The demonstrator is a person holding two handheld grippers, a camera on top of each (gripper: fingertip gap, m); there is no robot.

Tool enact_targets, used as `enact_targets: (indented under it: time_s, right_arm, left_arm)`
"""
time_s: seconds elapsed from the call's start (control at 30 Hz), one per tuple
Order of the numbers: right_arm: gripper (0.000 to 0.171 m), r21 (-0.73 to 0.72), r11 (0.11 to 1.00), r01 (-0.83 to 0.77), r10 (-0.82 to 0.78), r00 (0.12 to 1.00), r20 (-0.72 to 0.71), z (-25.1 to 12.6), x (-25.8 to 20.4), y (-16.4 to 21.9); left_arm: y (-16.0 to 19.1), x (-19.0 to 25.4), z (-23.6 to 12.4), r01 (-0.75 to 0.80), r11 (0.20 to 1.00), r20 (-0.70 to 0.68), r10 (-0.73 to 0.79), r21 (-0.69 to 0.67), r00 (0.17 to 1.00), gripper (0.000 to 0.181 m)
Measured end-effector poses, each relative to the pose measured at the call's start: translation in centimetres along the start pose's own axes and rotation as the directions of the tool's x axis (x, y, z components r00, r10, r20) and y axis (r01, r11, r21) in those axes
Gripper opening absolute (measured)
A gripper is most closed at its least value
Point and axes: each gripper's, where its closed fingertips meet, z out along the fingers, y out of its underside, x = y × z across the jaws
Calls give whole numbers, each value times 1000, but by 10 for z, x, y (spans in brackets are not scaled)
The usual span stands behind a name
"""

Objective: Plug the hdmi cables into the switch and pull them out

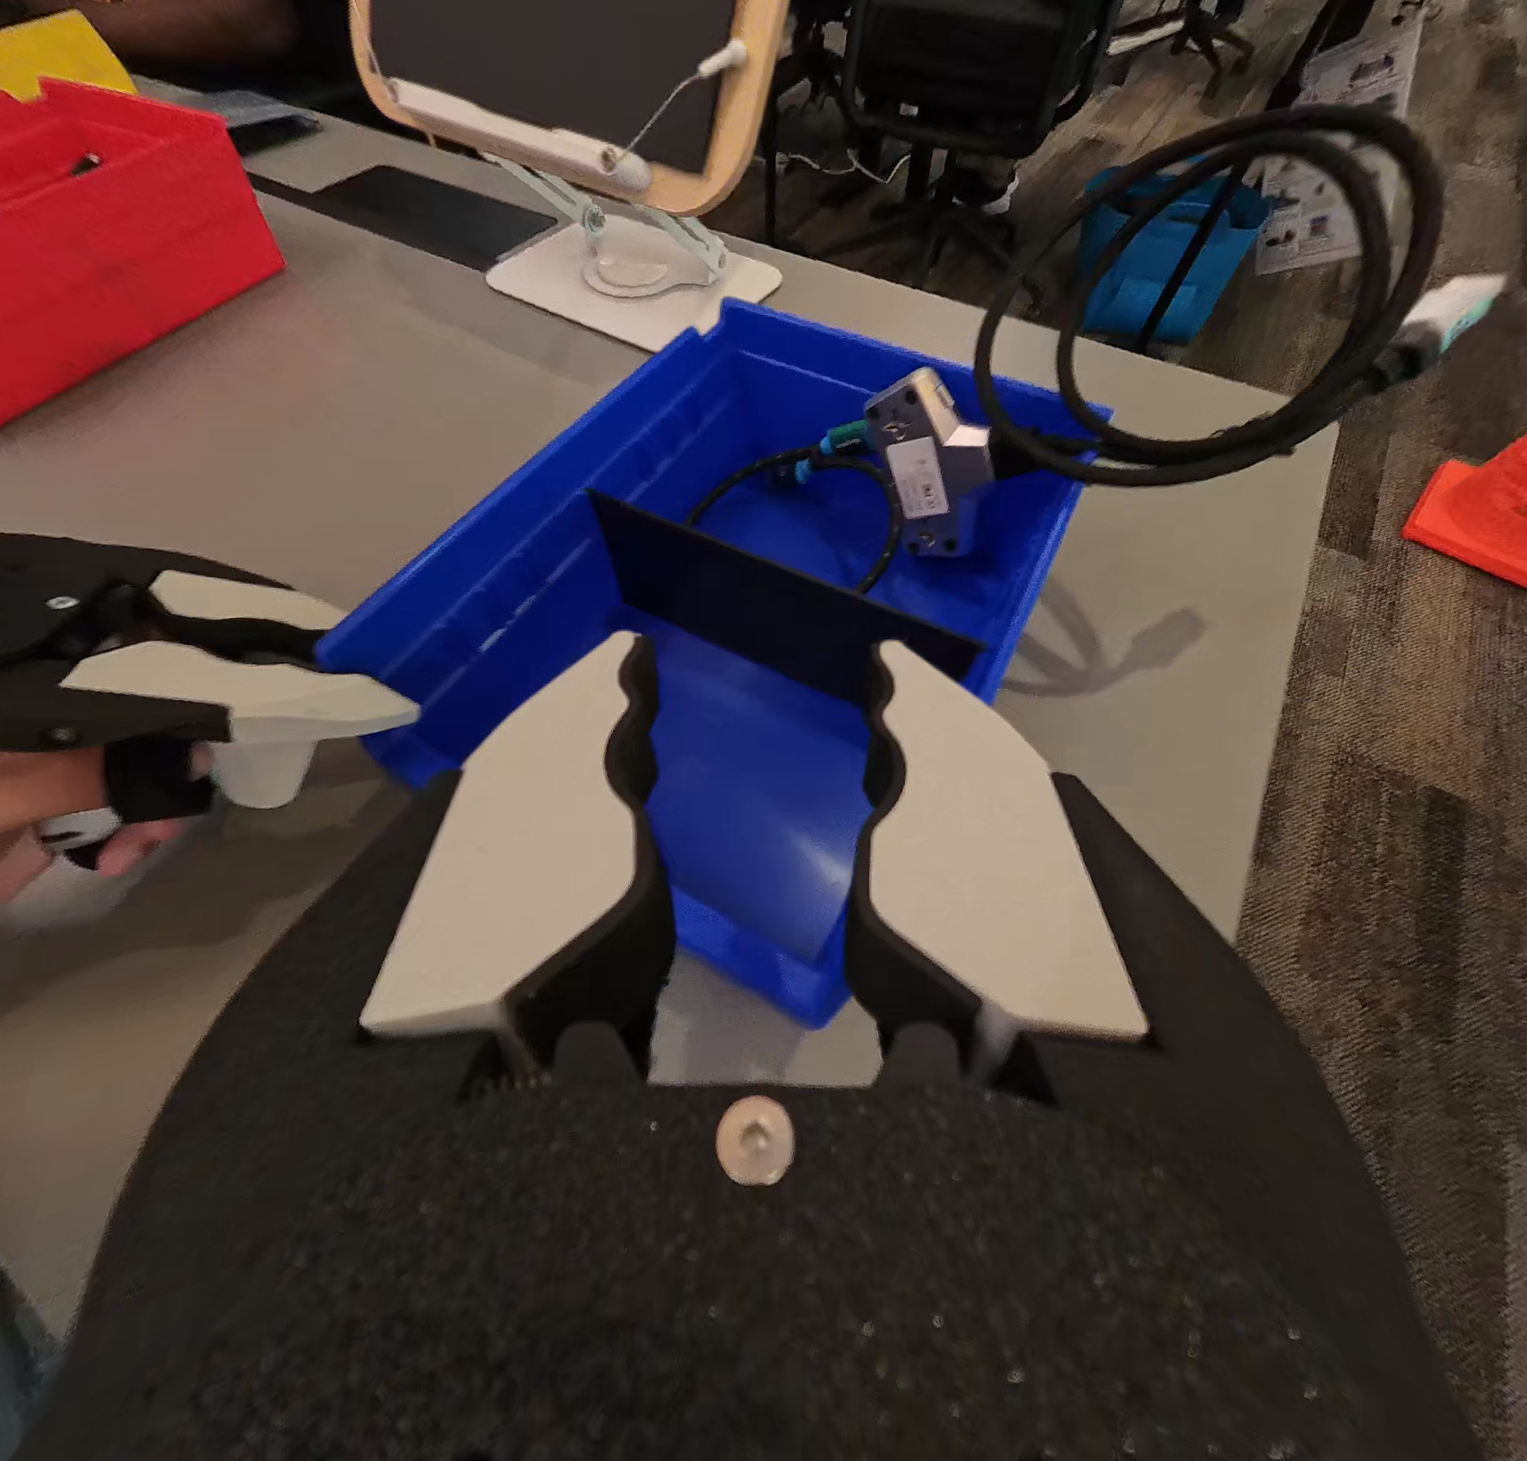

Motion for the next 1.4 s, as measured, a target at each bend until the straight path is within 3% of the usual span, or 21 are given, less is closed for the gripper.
enact_targets:
  time_s: [0.17,0.33,0.43,0.6,0.73,0.83,0.97,1.13,1.3,1.4]
  right_arm:
    - [48,74,997,-36,41,997,-62,-10,-38,19]
    - [48,200,972,-124,149,981,-120,-9,-58,36]
    - [48,219,961,-168,203,968,-148,-6,-66,57]
    - [50,265,941,-211,261,950,-170,-10,-68,70]
    - [51,249,954,-167,226,947,-230,-8,-60,76]
    - [50,208,969,-135,186,950,-250,-2,-61,78]
    - [48,226,968,-106,163,954,-251,9,-67,64]
    - [48,237,967,-96,163,945,-282,14,-81,59]
    - [48,114,988,105,-65,948,-310,28,-90,61]
    - [48,89,984,152,-118,944,-308,28,-93,64]
  left_arm:
    - [-2,8,-10,42,999,-75,-43,-3,996,24]
    - [-25,2,-63,-40,988,-125,59,150,990,52]
    - [-32,-40,-118,-120,967,-36,132,222,991,59]
    - [-4,-135,-241,-201,942,280,124,268,952,62]
    - [35,-209,-354,-205,932,561,2,299,828,61]
    - [52,-247,-405,-99,930,581,-135,353,803,65]
    - [69,-276,-419,-88,938,593,-138,335,794,65]
    - [73,-270,-413,-76,940,553,-129,332,823,72]
    - [72,-264,-410,-80,938,537,-122,338,835,70]
    - [71,-262,-406,-70,938,523,-125,338,843,70]
